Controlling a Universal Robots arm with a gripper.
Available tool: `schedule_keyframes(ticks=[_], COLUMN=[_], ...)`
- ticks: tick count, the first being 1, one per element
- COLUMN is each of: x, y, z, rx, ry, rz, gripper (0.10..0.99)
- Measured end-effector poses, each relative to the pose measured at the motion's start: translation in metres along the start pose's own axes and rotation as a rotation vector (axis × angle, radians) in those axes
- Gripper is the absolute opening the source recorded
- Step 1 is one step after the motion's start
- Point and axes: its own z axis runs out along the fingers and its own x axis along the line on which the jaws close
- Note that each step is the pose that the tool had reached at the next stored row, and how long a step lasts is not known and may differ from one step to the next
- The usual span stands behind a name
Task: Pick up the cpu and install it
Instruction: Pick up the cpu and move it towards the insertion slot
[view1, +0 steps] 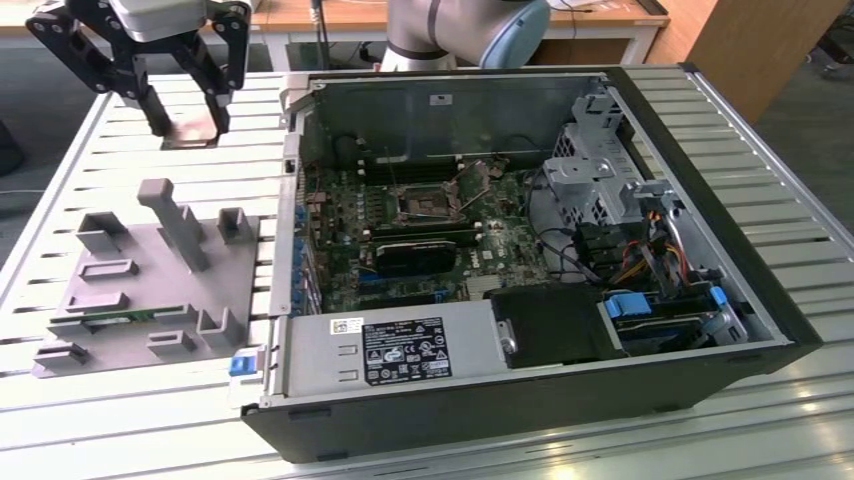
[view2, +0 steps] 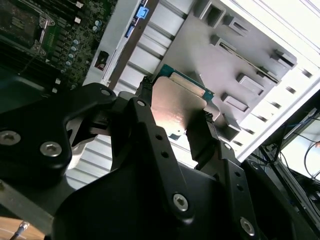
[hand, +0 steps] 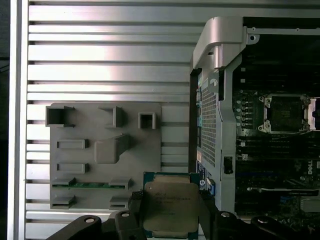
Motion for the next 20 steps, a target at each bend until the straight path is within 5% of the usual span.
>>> schedule_keyframes(ticks=[20], x=[-0.0164], y=[0.0], z=[0.0], rx=[0.0], ry=[-0.0001], rz=[0.0], gripper=[0.525])
